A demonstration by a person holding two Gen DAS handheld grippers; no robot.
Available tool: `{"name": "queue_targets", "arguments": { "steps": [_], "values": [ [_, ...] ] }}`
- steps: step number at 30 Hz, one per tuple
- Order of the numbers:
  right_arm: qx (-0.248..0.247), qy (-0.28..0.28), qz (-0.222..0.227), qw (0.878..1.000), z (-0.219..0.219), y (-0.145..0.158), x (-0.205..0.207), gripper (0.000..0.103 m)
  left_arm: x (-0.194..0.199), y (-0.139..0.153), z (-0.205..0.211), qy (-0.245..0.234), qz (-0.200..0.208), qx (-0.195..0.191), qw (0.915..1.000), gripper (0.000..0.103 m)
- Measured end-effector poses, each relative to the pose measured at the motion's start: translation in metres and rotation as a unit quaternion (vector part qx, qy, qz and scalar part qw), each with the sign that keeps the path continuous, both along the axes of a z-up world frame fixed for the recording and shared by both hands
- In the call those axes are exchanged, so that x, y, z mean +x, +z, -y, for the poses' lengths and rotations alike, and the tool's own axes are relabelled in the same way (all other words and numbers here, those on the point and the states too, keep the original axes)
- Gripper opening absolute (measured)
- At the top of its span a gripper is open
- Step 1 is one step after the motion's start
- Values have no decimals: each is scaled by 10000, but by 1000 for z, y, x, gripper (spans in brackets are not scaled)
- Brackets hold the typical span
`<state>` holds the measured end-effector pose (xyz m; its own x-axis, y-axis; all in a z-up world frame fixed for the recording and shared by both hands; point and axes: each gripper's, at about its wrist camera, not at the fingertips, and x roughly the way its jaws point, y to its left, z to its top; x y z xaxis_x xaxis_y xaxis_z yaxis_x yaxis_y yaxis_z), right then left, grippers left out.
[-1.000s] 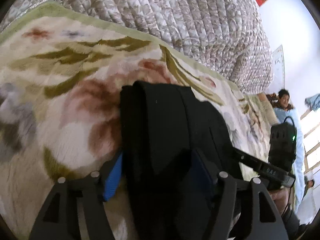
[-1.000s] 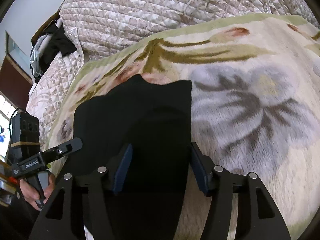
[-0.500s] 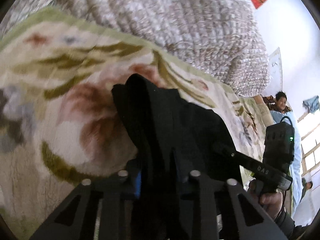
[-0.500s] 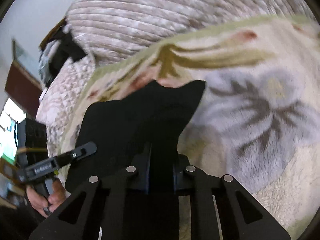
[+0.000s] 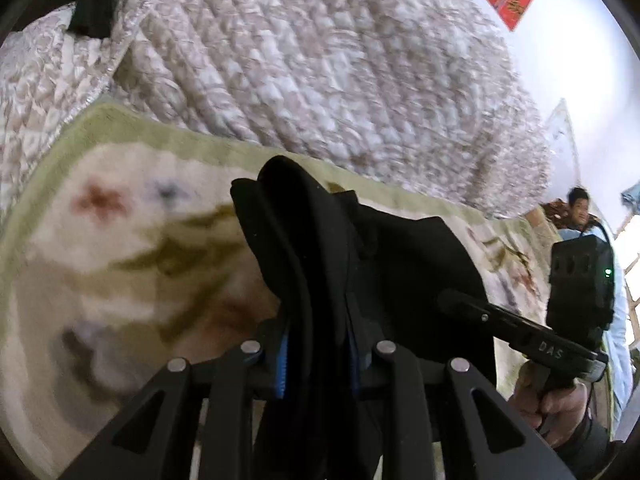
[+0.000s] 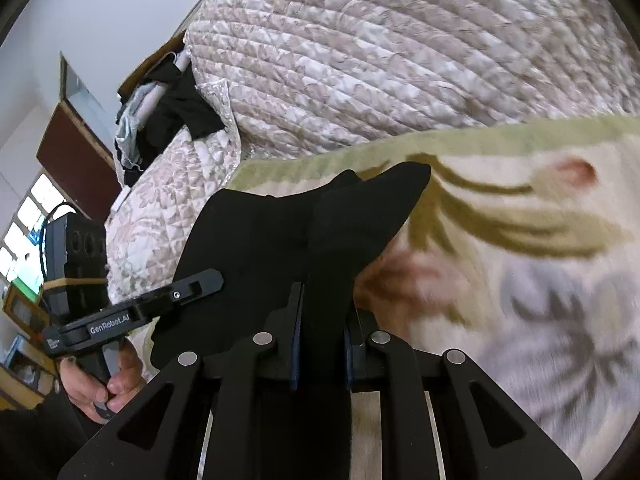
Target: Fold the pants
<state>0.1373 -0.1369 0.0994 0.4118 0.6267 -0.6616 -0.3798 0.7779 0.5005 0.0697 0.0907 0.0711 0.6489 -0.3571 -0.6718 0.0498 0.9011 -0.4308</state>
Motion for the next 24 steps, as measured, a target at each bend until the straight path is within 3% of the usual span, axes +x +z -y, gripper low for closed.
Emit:
{"name": "queue_targets", "arguments": {
  "steps": [6, 8, 9, 11, 14, 16, 22, 24],
  "values": [
    [-225, 143, -140, 9995, -28, -30, 49, 17, 43, -29, -28, 292, -217, 274, 9990, 26],
    [-460, 84, -288, 9985, -30, -44, 60, 20, 51, -49, -35, 392, -539, 303, 9973, 29],
    [-659, -4, -310, 9973, -28, -50, 63, 29, 53, -58, -38, 457, -682, 363, 9960, 34],
    [-809, -97, -233, 9964, -22, -51, 59, 31, 50, -63, -45, 536, -768, 390, 9948, 36],
    [-1198, -229, 251, 9922, -11, -32, 39, 31, 38, -49, -45, 642, -524, 771, 9936, 36],
    [-1186, -213, 435, 9918, -10, -21, 27, 31, 26, -36, -45, 743, -324, 943, 9922, 36],
    [-1459, 170, 923, 9848, -34, -7, -20, 31, -15, -6, -21, 684, 184, 893, 9935, 36],
    [-1548, 295, 965, 9828, -41, -12, -32, 25, -30, -9, -11, 613, 198, 880, 9940, 36]
  ]
}}
